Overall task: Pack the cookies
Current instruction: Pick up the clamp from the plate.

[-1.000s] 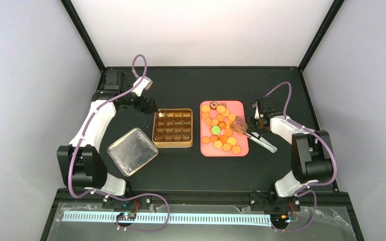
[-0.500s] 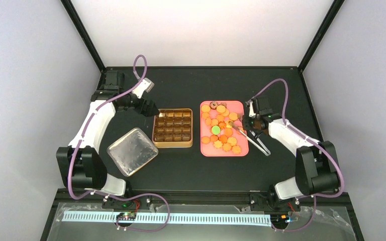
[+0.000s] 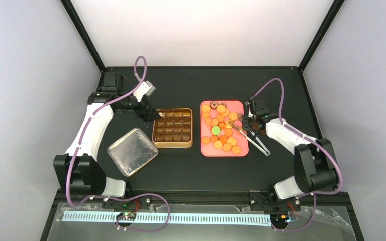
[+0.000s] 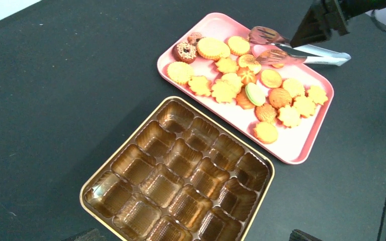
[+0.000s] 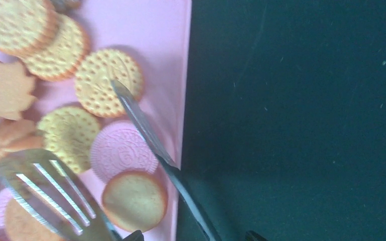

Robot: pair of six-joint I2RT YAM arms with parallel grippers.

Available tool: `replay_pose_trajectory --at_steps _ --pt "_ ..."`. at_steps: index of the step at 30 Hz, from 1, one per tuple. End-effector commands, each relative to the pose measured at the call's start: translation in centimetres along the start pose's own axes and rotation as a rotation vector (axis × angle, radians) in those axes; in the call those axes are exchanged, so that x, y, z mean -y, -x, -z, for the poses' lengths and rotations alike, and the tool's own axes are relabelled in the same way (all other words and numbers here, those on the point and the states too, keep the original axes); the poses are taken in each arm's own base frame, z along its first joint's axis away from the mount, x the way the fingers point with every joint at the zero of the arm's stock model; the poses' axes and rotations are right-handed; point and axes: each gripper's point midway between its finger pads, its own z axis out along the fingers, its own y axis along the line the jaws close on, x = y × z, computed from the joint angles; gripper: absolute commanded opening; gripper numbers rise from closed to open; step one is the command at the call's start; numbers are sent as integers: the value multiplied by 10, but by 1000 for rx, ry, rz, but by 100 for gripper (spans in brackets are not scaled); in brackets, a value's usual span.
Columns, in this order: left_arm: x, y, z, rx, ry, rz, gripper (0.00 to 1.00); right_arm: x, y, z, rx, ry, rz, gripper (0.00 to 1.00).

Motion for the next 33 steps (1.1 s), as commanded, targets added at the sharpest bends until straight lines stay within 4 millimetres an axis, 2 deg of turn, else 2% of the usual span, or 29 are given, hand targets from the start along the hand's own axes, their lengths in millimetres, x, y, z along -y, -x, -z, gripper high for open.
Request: replay_pose_trajectory --at_steps 1,8,15,22,26,33 --pt "18 10 8 26 -58 -77 99 9 -4 -17 -29 -65 -6 54" --pt "22 10 10 21 -71 -95 99 12 -13 -27 -55 -65 -23 43" --pt "25 14 8 27 -88 -103 99 7 -18 -25 -61 -37 -10 20" --pt "25 19 10 43 -82 -112 99 2 -19 -25 -71 -10 -7 17" --pt "28 20 11 45 -85 -119 99 -2 -19 -26 -71 11 -7 2" --pt "37 23 13 44 -110 -156 99 -11 -9 -10 -9 32 13 1"
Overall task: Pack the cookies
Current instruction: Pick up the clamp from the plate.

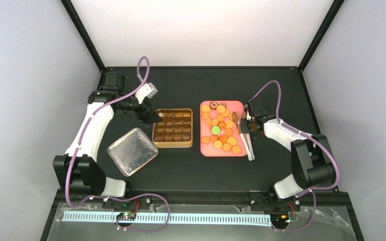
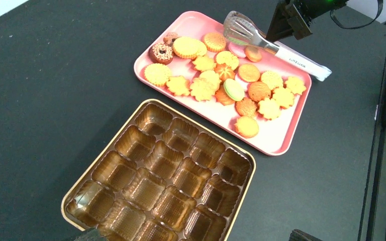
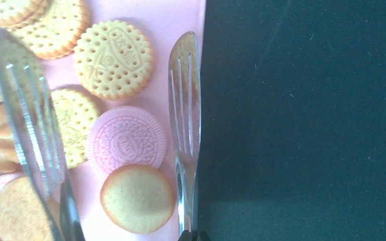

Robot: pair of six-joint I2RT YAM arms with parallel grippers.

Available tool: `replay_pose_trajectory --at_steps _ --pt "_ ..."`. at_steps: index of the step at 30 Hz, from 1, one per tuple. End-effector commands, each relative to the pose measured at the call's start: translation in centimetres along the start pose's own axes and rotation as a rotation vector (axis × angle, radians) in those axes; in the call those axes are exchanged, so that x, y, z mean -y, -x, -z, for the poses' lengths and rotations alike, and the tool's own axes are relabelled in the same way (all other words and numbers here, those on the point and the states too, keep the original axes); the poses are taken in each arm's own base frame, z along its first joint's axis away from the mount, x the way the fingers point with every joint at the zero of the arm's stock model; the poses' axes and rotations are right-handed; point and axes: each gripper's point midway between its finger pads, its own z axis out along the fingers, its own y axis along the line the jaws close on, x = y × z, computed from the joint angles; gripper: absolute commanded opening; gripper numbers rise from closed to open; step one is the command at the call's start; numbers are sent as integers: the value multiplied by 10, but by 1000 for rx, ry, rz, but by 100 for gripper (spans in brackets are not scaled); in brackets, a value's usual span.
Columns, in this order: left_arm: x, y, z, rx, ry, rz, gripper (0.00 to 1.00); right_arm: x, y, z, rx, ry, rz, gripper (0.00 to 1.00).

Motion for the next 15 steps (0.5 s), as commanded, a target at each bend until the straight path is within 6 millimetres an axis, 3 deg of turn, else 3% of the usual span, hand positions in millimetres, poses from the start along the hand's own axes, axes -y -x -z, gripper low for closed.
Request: replay_pose_trajectory --at_steps 1,8,11,15 --pt "19 24 12 57 -46 -106 99 -9 11 18 72 24 14 1" --pt "59 34 22 110 -192 -226 99 -41 41 70 239 66 140 1" --pt "84 39 34 155 -270 -319 99 -74 47 99 319 118 249 1" --pt "103 43 46 166 -288 -434 99 -117 48 132 391 179 393 1"
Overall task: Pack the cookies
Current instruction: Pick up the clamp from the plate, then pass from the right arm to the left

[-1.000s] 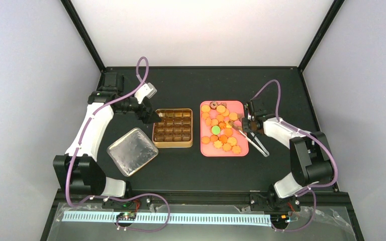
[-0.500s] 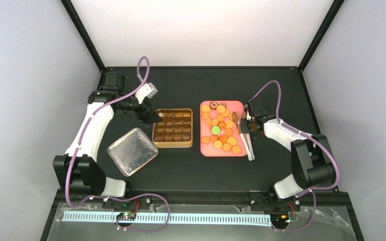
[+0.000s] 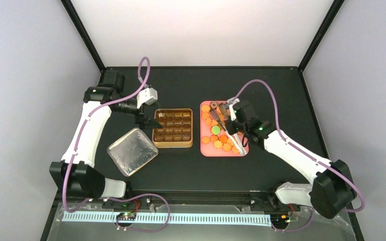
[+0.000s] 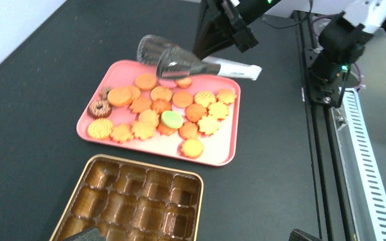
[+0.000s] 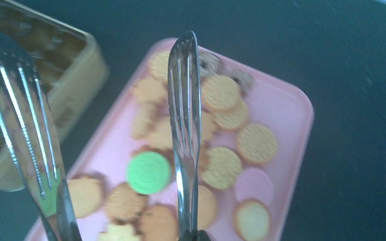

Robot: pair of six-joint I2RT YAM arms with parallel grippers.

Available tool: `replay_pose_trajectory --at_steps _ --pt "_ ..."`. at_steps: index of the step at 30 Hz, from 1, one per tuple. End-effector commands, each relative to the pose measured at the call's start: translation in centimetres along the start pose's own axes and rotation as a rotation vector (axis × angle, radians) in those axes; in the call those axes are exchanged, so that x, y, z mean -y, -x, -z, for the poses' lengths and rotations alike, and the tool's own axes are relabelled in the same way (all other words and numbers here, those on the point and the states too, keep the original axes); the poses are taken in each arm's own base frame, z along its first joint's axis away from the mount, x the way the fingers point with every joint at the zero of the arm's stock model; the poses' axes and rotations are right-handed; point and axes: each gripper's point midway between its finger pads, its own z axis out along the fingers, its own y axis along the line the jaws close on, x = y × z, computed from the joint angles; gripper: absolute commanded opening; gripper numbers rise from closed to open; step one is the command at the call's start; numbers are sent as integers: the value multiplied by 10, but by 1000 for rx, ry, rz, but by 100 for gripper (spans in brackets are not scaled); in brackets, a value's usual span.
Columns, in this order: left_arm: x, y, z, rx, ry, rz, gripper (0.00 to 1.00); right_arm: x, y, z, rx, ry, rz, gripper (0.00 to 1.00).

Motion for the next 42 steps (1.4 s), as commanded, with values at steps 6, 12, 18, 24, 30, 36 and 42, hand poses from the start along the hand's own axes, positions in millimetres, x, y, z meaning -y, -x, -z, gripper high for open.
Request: replay_pose_trajectory --at_steps 6,12,18,24,30,36,42 --pt "70 23 9 27 -138 -318 99 -92 53 46 160 113 295 1" --pt "84 17 4 68 -88 -475 99 -154 71 65 216 172 460 1" --pt "74 16 -3 94 6 -520 88 -188 79 81 261 199 569 1" --pt "71 15 -8 87 -17 -464 70 -208 80 86 270 218 628 1" --pt "73 6 -12 71 -34 -441 50 -217 82 87 277 218 646 1" --pt "72 -3 -18 45 -62 -389 22 -222 91 88 296 212 641 1" --pt "75 -10 -21 35 -83 -370 45 -224 95 88 307 208 641 1"
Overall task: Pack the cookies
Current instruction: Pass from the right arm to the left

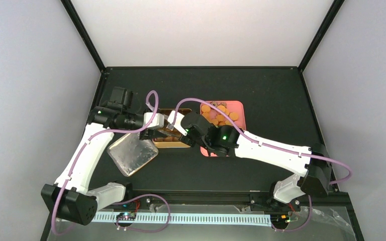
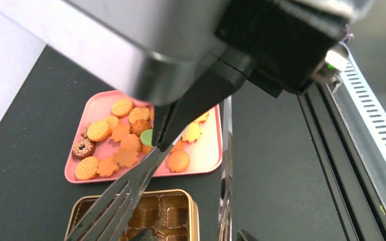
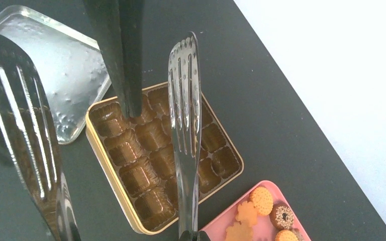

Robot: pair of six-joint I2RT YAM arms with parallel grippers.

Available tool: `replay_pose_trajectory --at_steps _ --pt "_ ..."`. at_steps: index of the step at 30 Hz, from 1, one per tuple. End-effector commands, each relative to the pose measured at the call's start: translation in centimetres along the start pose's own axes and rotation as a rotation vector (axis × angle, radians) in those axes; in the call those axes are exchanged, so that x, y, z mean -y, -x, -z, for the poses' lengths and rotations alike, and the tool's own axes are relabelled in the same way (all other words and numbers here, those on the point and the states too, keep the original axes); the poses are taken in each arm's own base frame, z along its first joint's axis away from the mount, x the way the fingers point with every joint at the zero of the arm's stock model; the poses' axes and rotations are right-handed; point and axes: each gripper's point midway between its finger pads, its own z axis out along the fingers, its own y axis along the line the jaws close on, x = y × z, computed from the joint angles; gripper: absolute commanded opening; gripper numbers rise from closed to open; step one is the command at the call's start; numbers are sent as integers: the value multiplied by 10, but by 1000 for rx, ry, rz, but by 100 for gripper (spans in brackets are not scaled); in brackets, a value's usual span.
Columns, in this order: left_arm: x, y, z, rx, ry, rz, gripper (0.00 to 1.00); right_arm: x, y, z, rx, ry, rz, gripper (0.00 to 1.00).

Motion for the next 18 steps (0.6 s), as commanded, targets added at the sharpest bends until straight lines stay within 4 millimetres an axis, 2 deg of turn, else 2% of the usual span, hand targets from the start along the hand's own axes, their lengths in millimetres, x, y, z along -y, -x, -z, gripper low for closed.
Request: replay_pose_trajectory --at_steps 1,3,6,9,12,16,18 --pt "8 0 -2 16 -20 -19 46 7 20 5 51 -34 -6 1" --pt "8 -1 -2 18 -10 -28 43 8 22 5 55 -36 -4 1" --pt "7 0 -2 25 -2 -25 25 9 23 7 61 -36 -7 1" --pt "4 6 -1 43 2 -23 2 9 26 8 70 -36 -11 1" --pt "1 14 1 66 10 -10 1 11 31 11 87 -39 -26 8" --pt "-2 24 4 102 17 30 1 24 46 22 154 -70 -72 38" --pt "-8 30 5 121 29 85 1 38 56 31 194 -69 -127 61"
